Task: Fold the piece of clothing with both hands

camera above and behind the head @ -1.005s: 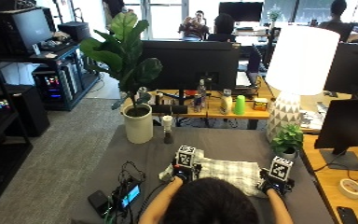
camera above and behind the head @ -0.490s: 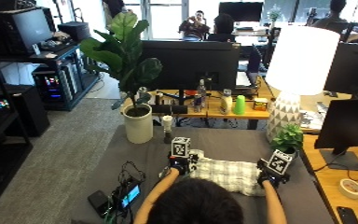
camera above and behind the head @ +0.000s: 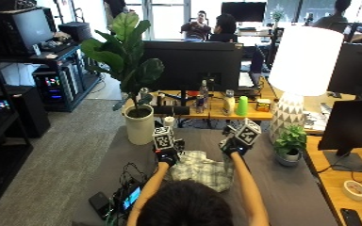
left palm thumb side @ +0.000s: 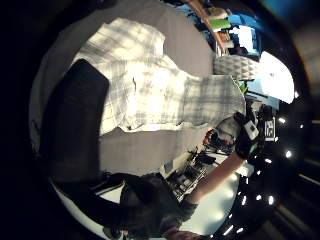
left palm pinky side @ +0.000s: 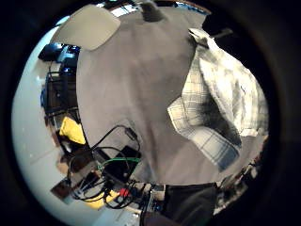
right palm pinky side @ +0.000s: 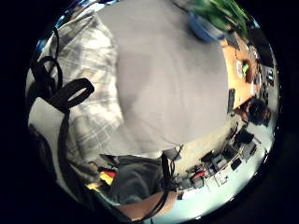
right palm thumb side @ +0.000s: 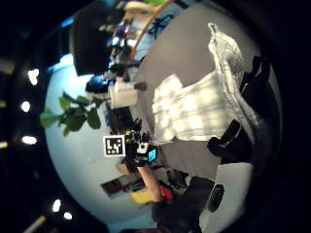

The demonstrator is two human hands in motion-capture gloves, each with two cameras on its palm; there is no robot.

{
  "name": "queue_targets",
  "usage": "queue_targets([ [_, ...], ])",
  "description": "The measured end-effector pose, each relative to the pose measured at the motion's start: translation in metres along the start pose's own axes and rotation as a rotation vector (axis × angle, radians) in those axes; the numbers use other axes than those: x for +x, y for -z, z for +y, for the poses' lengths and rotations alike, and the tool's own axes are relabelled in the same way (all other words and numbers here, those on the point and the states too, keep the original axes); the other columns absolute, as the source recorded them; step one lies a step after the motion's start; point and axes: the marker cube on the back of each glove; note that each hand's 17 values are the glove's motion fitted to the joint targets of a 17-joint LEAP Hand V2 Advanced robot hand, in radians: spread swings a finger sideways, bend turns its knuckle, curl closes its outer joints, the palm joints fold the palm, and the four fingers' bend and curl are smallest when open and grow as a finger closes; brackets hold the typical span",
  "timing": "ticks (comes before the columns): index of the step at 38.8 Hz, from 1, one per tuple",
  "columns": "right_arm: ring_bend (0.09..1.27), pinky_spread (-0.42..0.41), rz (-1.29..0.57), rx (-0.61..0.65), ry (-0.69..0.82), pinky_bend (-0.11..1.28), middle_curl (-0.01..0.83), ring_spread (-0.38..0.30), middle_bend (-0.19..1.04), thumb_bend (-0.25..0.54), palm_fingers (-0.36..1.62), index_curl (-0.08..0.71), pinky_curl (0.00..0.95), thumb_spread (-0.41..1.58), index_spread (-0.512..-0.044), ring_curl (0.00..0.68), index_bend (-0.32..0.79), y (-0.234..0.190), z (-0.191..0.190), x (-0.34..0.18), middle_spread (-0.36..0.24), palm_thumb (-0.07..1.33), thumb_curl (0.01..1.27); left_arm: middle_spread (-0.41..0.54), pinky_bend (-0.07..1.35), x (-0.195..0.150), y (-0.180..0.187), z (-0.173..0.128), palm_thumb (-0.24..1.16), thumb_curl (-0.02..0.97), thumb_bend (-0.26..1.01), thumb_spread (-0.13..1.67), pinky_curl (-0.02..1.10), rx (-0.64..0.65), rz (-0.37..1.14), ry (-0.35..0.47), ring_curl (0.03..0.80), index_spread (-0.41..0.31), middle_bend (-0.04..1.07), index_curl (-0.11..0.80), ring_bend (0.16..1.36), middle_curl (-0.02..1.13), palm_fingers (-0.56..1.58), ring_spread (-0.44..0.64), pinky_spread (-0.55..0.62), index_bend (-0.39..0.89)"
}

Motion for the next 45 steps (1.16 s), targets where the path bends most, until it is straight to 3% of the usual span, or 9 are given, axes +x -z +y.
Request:
queue_targets([
  [6, 0.64, -0.276, -0.020, -0.186, 0.018, 0.66, 0.534, -0.238, 0.39, -0.026, 1.26, 0.339, 0.447, 0.43, -0.200, 0.484, 0.17, -0.054, 0.083, -0.113, -0.138, 1.08, 0.69, 0.088, 0.45, -0.028, 0.035, -0.002, 0.06, 0.171, 0.12, 1.44, 0.35, 0.250, 0.072, 0.112, 0.342, -0.047, 0.16, 0.342, 0.62, 0.30, 0.25, 0.14, 0.19, 0.17],
  [11, 0.66, -0.279, -0.058, -0.308, 0.079, 0.67, 0.540, -0.239, 0.40, -0.030, 1.24, 0.343, 0.457, 0.37, -0.198, 0.491, 0.13, -0.141, 0.120, -0.174, -0.143, 1.07, 0.70, 0.094, 0.44, -0.053, 0.067, 0.007, 0.01, 0.150, 0.11, 1.50, 0.34, 0.457, 0.131, 0.220, 0.332, -0.051, 0.15, 0.360, 0.61, 0.29, 0.35, 0.12, 0.15, 0.20],
  [16, 0.68, -0.276, -0.063, -0.345, 0.105, 0.69, 0.550, -0.237, 0.42, -0.029, 1.22, 0.334, 0.467, 0.33, -0.198, 0.500, 0.10, -0.195, 0.133, -0.195, -0.143, 1.07, 0.72, 0.095, 0.41, -0.059, 0.074, 0.019, 0.01, 0.143, 0.11, 1.54, 0.34, 0.417, 0.164, 0.203, 0.331, -0.054, 0.15, 0.377, 0.60, 0.29, 0.40, 0.11, 0.13, 0.20],
  [21, 0.71, -0.274, -0.052, -0.295, 0.282, 0.73, 0.541, -0.228, 0.40, -0.037, 1.06, 0.267, 0.472, 0.34, -0.190, 0.507, -0.02, -0.228, 0.127, -0.206, -0.127, 1.05, 0.72, 0.096, 0.39, -0.065, 0.070, 0.014, -0.02, 0.133, 0.10, 1.56, 0.34, 0.396, 0.209, 0.148, 0.333, -0.053, 0.15, 0.387, 0.58, 0.30, 0.42, 0.10, 0.12, 0.19],
  [24, 0.72, -0.252, -0.122, -0.325, 0.336, 0.81, 0.513, -0.187, 0.28, -0.030, 0.93, 0.234, 0.487, 0.53, -0.182, 0.509, -0.03, -0.216, 0.129, -0.207, -0.089, 0.99, 0.71, 0.097, 0.38, -0.063, 0.068, 0.014, -0.05, 0.119, 0.08, 1.55, 0.35, 0.393, 0.235, 0.118, 0.332, -0.053, 0.15, 0.389, 0.58, 0.29, 0.42, 0.10, 0.12, 0.18],
  [28, 0.73, -0.211, -0.209, -0.335, 0.378, 0.78, 0.501, -0.157, 0.28, -0.020, 0.91, 0.190, 0.471, 0.71, -0.180, 0.497, -0.02, -0.176, 0.132, -0.203, -0.063, 0.95, 0.70, 0.104, 0.38, -0.064, 0.064, 0.010, -0.05, 0.104, 0.05, 1.55, 0.35, 0.368, 0.238, 0.119, 0.332, -0.052, 0.15, 0.392, 0.57, 0.29, 0.42, 0.10, 0.12, 0.18],
  [37, 0.69, -0.134, -0.069, -0.018, 0.359, 0.69, 0.489, -0.124, 0.30, -0.009, 0.94, 0.162, 0.427, 0.98, -0.190, 0.459, 0.05, -0.064, 0.097, -0.148, -0.041, 0.91, 0.65, 0.109, 0.36, -0.059, 0.060, -0.005, -0.04, 0.082, 0.01, 1.56, 0.35, 0.301, 0.202, 0.165, 0.332, -0.046, 0.15, 0.393, 0.57, 0.28, 0.43, 0.11, 0.12, 0.17],
  [41, 0.69, -0.118, -0.052, -0.021, 0.285, 0.66, 0.484, -0.122, 0.29, -0.005, 0.95, 0.160, 0.416, 1.05, -0.191, 0.454, 0.06, -0.042, 0.096, -0.120, -0.033, 0.92, 0.64, 0.118, 0.37, -0.055, 0.051, -0.020, -0.04, 0.072, -0.01, 1.55, 0.36, 0.196, 0.218, 0.128, 0.335, -0.045, 0.14, 0.387, 0.58, 0.28, 0.42, 0.11, 0.12, 0.16],
  [45, 0.67, -0.107, -0.037, -0.022, 0.246, 0.63, 0.479, -0.120, 0.28, -0.005, 0.96, 0.161, 0.407, 1.10, -0.191, 0.447, 0.07, -0.037, 0.090, -0.099, -0.034, 0.92, 0.62, 0.125, 0.37, -0.053, 0.054, -0.019, -0.03, 0.068, -0.01, 1.55, 0.36, 0.186, 0.206, 0.137, 0.336, -0.044, 0.14, 0.385, 0.58, 0.27, 0.42, 0.11, 0.12, 0.16],
])
